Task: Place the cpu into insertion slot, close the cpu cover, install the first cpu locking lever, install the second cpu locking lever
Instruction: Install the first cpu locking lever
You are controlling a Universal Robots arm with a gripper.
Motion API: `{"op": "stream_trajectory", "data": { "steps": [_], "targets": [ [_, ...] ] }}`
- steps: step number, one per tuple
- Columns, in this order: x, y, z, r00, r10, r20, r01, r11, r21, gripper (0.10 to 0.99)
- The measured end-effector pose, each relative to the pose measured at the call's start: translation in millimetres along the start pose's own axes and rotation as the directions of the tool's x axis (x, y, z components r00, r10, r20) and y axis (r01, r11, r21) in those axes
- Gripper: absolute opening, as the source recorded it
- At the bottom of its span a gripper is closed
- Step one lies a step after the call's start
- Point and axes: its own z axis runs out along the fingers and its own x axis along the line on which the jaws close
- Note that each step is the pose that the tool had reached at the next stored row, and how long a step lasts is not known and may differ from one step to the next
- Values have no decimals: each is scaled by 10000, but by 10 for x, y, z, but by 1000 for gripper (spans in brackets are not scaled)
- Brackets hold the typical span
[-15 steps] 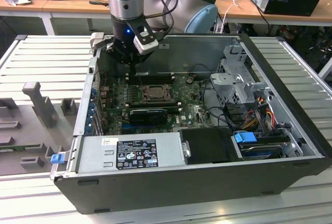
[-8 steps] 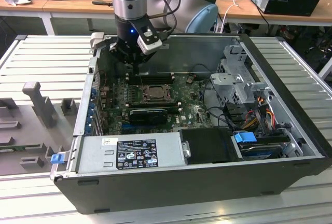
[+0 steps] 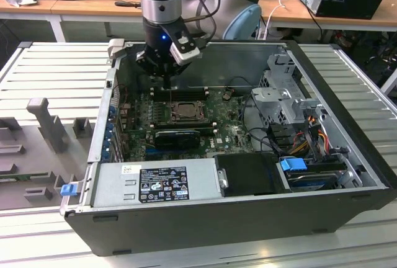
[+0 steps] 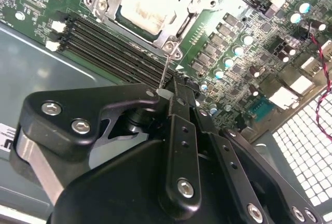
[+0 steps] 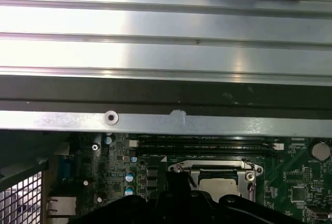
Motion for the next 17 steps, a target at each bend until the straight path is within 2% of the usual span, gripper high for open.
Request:
{"op": "stream_trajectory", "data": {
  "steps": [10,12,13,14,15,17],
  "targets": [
    [-139,-3,10,10000,0,1,0,10000,0,106],
    [-204,-5,18,10000,1,1,-1,10000,0,106],
    [-243,-7,20,10000,3,2,-3,10000,-50,106],
    [-277,-11,25,10000,7,5,-7,9998,-219,106],
    [-290,-14,29,10000,11,5,-10,9996,-275,106],
    [-323,-17,61,10000,11,7,-11,9995,-322,106]
  ]
}}
